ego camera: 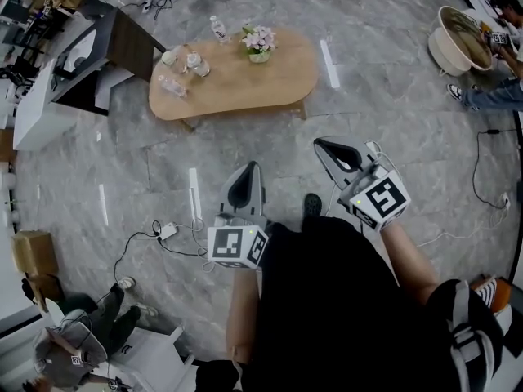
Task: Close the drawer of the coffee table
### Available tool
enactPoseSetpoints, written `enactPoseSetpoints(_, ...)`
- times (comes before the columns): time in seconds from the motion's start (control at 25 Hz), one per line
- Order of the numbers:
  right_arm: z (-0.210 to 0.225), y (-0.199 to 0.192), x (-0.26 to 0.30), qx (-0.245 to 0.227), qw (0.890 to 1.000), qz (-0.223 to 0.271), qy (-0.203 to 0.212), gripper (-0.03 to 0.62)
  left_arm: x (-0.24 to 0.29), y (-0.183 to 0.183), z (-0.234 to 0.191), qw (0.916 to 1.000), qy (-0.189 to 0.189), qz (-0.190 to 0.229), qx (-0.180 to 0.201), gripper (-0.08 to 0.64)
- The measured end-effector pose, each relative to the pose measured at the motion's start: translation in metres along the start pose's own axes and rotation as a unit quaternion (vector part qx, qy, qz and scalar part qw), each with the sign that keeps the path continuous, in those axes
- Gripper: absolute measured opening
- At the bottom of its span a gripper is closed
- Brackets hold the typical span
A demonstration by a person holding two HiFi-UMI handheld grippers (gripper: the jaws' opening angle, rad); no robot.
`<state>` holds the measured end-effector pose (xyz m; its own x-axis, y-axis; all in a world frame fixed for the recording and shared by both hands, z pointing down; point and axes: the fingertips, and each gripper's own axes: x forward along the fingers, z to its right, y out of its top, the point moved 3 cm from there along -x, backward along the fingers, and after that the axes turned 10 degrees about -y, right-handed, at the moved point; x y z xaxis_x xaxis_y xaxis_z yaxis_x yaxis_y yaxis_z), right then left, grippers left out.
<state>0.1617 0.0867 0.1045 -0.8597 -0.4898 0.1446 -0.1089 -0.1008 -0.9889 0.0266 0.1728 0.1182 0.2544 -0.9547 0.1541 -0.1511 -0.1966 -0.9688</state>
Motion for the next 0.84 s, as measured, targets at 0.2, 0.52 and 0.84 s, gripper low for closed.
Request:
enactPoseSetpoints(0.2,-0.011,0.000,-0.005,0.006,1.000,-0.004,0.001,0.012,-0.013,0.002,-0.001,1.0000,0.003,0.005,0.002,0.014)
enactPoseSetpoints(0.52,-0.018,-0.006,-0.018,0.011,1.000,-0.007,-0.001,0.012,-0.024,-0.004,0.004,1.0000,0.007,0.002,-0.003,0.014)
enactPoseSetpoints(0.84,-0.019,-0.009,-0.026,0.007,1.000,-0.009,-0.002,0.012,-0.030,-0.011,0.008,0.9999,0.010,-0.002,-0.007,0.014)
